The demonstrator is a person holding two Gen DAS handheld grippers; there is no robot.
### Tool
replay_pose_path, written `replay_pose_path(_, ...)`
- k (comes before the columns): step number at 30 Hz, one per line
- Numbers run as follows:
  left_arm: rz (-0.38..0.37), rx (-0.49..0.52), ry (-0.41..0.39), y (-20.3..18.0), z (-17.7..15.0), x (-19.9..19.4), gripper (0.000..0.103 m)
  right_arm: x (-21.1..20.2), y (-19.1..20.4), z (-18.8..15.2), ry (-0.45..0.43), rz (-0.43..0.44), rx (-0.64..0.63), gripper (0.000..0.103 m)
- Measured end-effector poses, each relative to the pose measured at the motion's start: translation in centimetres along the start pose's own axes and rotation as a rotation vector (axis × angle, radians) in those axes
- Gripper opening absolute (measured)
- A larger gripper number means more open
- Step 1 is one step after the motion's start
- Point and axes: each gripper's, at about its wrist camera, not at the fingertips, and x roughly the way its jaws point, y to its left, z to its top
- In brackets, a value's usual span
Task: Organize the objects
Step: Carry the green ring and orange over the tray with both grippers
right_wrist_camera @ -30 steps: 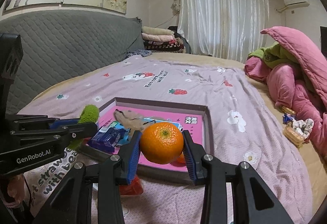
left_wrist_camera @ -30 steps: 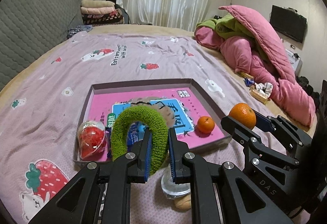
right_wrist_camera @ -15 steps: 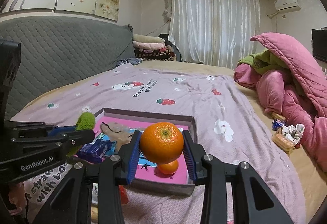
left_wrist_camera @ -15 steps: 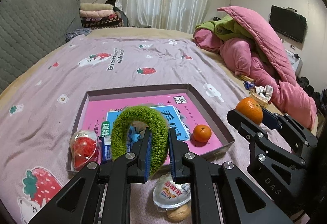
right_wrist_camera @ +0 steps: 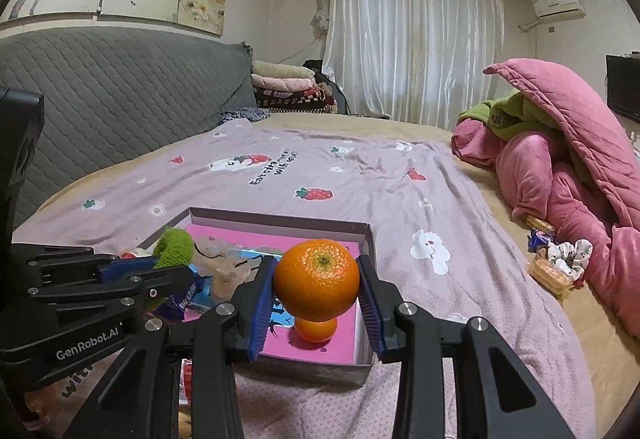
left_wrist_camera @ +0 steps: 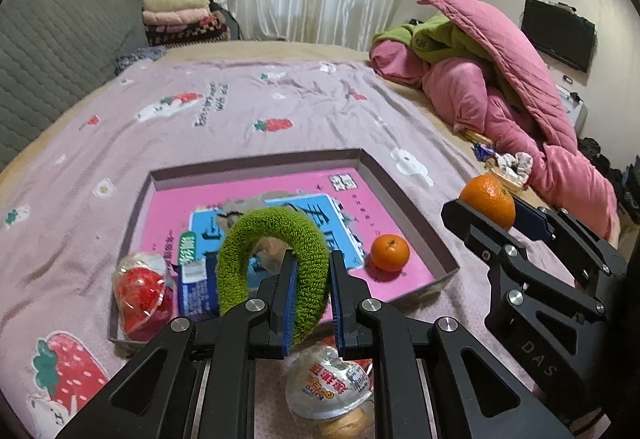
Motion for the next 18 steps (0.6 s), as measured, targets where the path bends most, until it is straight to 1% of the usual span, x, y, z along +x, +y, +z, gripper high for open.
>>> replay_pose_path(5, -0.001, 0.003, 0.033, 0.3, -0.3, 0.8, 0.015, 0.4, -0.2, -0.2, 0.021, -0.001, 0.008, 0.04)
replay_pose_path(18, -0.005, 0.011, 0.096, 0.1, -0.9, 2.6, 0.015, 2.3, -0.3, -1.5, 0.122, 0.01, -0.009, 0.04)
